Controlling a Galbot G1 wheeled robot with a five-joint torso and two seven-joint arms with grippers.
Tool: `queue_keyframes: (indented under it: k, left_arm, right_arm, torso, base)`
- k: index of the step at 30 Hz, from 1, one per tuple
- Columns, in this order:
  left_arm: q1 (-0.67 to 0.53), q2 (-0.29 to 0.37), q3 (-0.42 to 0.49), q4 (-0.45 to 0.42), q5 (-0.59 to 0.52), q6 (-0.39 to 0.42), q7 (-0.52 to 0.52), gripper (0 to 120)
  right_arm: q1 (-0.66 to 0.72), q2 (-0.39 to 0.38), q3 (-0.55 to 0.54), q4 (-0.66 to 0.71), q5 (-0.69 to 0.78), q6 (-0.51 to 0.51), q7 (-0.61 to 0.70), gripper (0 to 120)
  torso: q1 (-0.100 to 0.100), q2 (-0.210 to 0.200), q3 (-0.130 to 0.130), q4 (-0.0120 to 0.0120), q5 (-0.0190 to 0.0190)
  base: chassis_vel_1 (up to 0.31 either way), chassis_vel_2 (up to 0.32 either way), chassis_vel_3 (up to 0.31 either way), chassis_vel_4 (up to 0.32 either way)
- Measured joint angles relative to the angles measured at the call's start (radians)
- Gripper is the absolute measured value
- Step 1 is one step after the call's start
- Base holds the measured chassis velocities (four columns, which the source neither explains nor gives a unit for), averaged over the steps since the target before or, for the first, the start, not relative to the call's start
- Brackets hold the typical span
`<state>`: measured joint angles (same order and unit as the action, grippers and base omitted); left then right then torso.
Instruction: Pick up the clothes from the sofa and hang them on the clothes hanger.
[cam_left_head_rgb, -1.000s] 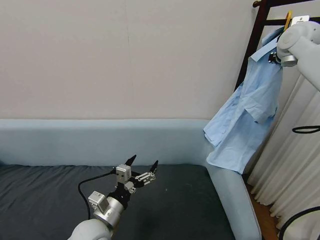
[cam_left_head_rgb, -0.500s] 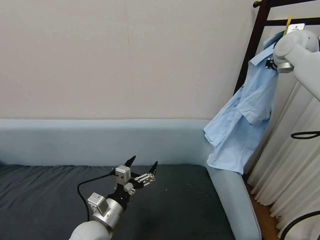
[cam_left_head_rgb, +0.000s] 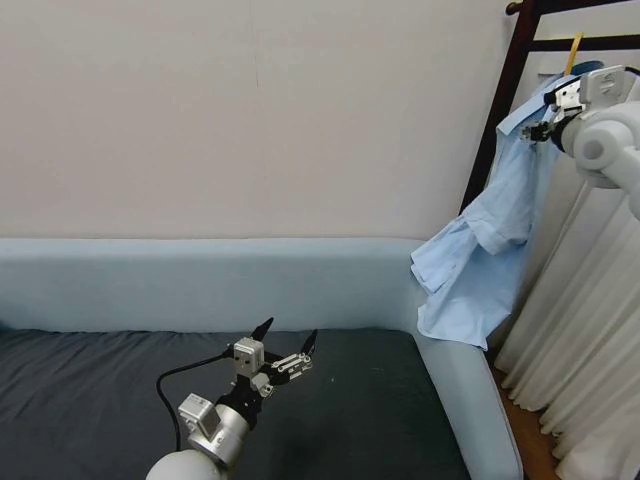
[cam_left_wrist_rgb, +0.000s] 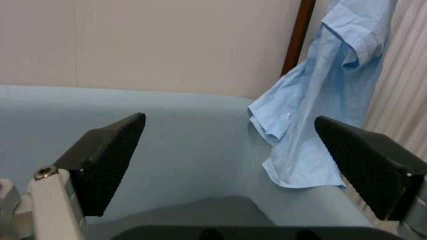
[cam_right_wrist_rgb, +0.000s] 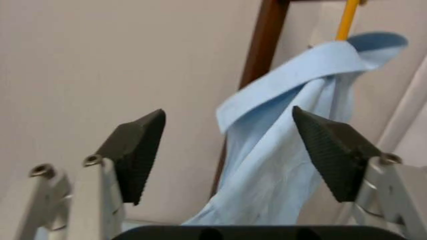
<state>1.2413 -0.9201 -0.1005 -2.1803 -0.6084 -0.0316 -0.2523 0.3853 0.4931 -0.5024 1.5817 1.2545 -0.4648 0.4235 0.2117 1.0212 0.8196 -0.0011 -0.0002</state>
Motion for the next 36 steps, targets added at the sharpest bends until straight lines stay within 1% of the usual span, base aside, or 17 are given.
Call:
queue_keyframes:
  k: [2,3,5,7,8,12,13,17,18,20,22,25,26,29,30,34,36]
  left_arm:
    - [0.003,-0.003,-0.002,0.007,0.012,-0.01,-0.004,100]
    - [0.009,-0.008,-0.005,0.019,0.028,-0.028,-0.007,100]
    - [0.019,-0.024,-0.01,0.038,0.028,-0.054,-0.023,100]
    - [0.026,-0.061,-0.021,0.092,0.021,-0.08,-0.039,100]
    - [0.026,-0.061,-0.021,0.092,0.021,-0.08,-0.039,100]
    - [0.047,-0.157,-0.051,0.197,0.075,-0.163,-0.032,100]
    - [0.047,-0.157,-0.051,0.197,0.075,-0.163,-0.032,100]
    - [0.143,-0.26,-0.124,0.223,0.185,-0.239,0.004,100]
    - [0.143,-0.26,-0.124,0.223,0.185,-0.239,0.004,100]
    - [0.203,-0.305,-0.143,0.242,0.236,-0.278,0.031,100]
    - [0.215,-0.313,-0.146,0.247,0.249,-0.287,0.04,100]
    - [0.277,-0.36,-0.181,0.248,0.303,-0.311,0.069,100]
    - [0.277,-0.36,-0.181,0.248,0.303,-0.311,0.069,100]
    - [0.359,-0.394,-0.211,0.2,0.344,-0.322,0.099,100]
    - [0.359,-0.394,-0.211,0.2,0.344,-0.322,0.099,100]
    - [0.417,-0.4,-0.226,0.179,0.39,-0.361,0.109,100]
    - [0.425,-0.4,-0.228,0.177,0.393,-0.369,0.109,100]
  right_arm:
    - [-0.054,-0.03,0.059,0.054,-0.003,0.029,-0.008,83]
    - [-0.137,-0.073,0.148,0.116,-0.009,0.064,-0.023,88]
    - [-0.289,-0.145,0.252,0.212,-0.026,0.127,-0.048,94]
    - [-0.479,-0.207,0.364,0.331,-0.02,0.166,-0.046,99]
    - [-0.479,-0.207,0.364,0.331,-0.02,0.166,-0.046,99]
    - [-0.751,-0.215,0.478,0.452,-0.083,0.245,-0.002,100]
    - [-0.751,-0.215,0.478,0.452,-0.083,0.245,-0.002,100]
    - [-1.051,-0.076,0.564,0.442,-0.267,0.328,-0.008,100]
    - [-1.051,-0.076,0.564,0.442,-0.267,0.328,-0.008,100]
    - [-1.32,0.051,0.706,0.437,-0.414,0.364,-0.029,100]
    - [-1.397,0.089,0.75,0.438,-0.457,0.372,-0.041,100]
    - [-1.74,0.296,0.95,0.493,-0.67,0.397,-0.127,100]
    - [-1.74,0.296,0.95,0.493,-0.67,0.397,-0.127,100]
    - [-1.968,0.517,1.023,0.544,-0.89,0.535,-0.212,100]
    - [-1.968,0.517,1.023,0.544,-0.89,0.535,-0.212,100]
    - [-2.155,0.696,1.041,0.545,-1.112,0.72,-0.289,100]
    - [-2.179,0.719,1.043,0.545,-1.148,0.746,-0.3,100]
  torso:
    - [0.0,0.0,0.0,0.0005,0.0]
    - [0.0,0.0,0.0,0.0009,-0.0003]
    - [0.0,0.0,0.0,-0.001,-0.0001]
    - [0.0,0.0,0.0,-0.0013,0.0015]
    - [0.0,0.0,0.0,-0.0013,0.0015]
    - [0.0,0.0,0.0,0.0,-0.001]
    - [0.0,0.0,0.0,0.0,-0.001]
    - [0.0,0.0,0.0,0.001,0.0003]
    - [0.0,0.0,0.0,0.001,0.0003]
    - [0.0,0.0,0.0,0.001,0.0]
    - [0.0,0.0,0.0,0.0001,0.001]
    - [0.0,0.0,0.0,-0.0012,-0.0001]
    - [0.0,0.0,0.0,-0.0012,-0.0001]
    - [0.0,0.0,0.0,0.0,-0.0003]
    - [0.0,0.0,0.0,0.0,-0.0003]
    - [0.0,0.0,0.0,-0.0003,-0.0006]
    - [0.0,0.0,0.0,-0.0003,-0.0005]
  base:
    - [0.0,0.0,0.0,0.0]
    - [0.0,0.0,0.0,0.0]
    - [0.0,0.0,0.0,0.0]
    - [0.0,0.0,0.0,0.0]
    - [0.0,0.0,0.0,0.0]
    - [0.0,0.0,0.0,0.0]
    - [0.0,0.0,0.0,0.0]
    - [0.0,0.0,0.0,0.0]
    - [0.0,0.0,0.0,0.0]
    - [0.0,0.0,0.0,0.0]
    - [0.0,0.0,0.0,0.0]
    - [0.0,0.0,0.0,0.0]
    - [0.0,0.0,0.0,0.0]
    - [0.0,0.0,0.0,0.0]
    - [0.0,0.0,0.0,0.0]
    - [0.0,0.0,0.0,0.0]
    - [0.0,0.0,0.0,0.0]
